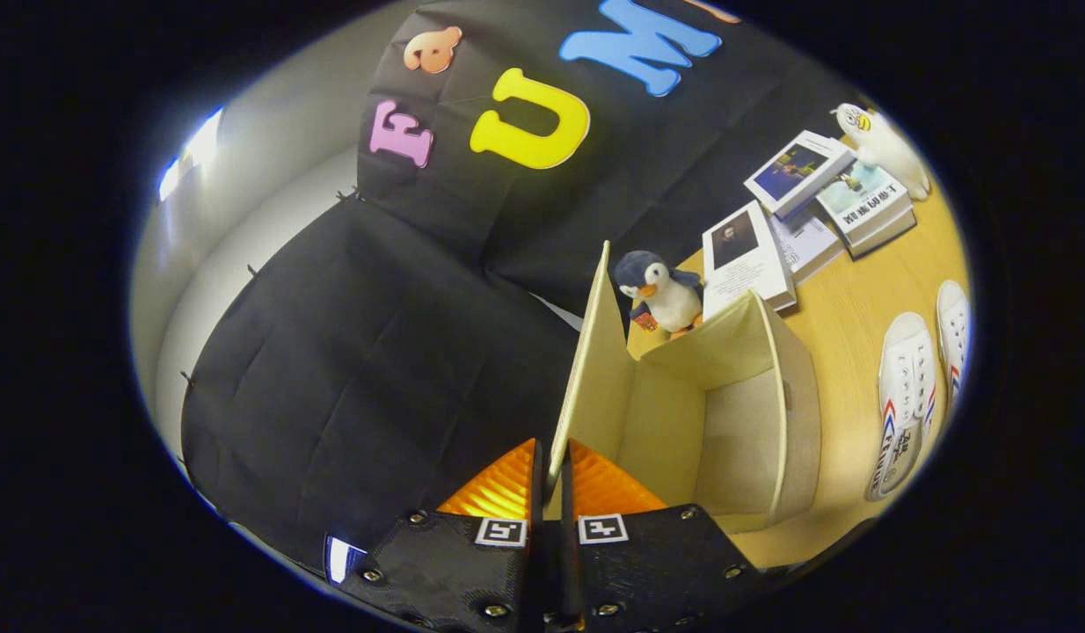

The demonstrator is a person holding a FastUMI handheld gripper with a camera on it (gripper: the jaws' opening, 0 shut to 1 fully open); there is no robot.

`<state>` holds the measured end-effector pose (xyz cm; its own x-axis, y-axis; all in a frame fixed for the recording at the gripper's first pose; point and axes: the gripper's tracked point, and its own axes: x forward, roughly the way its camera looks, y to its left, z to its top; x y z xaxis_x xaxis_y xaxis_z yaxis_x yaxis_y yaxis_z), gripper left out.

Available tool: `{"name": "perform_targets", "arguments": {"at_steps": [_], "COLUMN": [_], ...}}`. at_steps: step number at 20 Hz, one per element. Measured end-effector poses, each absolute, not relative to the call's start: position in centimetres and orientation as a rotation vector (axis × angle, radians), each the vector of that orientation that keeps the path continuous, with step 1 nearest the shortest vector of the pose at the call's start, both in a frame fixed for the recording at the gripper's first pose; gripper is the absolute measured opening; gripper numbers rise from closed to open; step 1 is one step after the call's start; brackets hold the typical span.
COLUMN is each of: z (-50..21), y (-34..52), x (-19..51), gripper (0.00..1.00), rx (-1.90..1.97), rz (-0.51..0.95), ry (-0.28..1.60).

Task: Open the storage box then place both shoes into the box .Put the left shoe in first, then the right shoe, with the right side of both shoes facing outward in a uniform manner.

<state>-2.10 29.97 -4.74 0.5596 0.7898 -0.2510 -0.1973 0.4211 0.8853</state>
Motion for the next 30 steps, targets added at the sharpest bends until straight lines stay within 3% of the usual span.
{"name": "perform_targets", "arguments": {"at_steps": [14, 16, 18, 19, 21, 23, 29, 30], "z": [-1.5, -1.6, -1.7, -1.6, -1.6, -1.8, -3.5, -3.8], "y": [43.0, 44.7, 45.5, 45.8, 45.9, 45.2, 39.5, 38.3], "x": [-2.1, -2.0, -2.4, -2.2, -2.2, -1.7, 0.4, 0.7], "gripper": [0.07, 0.19, 0.21, 0.46, 0.74, 0.90, 0.90, 0.96], "rx": [0.766, 0.724, 0.662, 0.631, 0.588, 0.566, 0.442, 0.411], "rz": [0.806, 0.826, 0.845, 0.850, 0.855, 0.842, 0.737, 0.719], "ry": [0.700, 0.692, 0.672, 0.657, 0.636, 0.616, 0.571, 0.564]}}
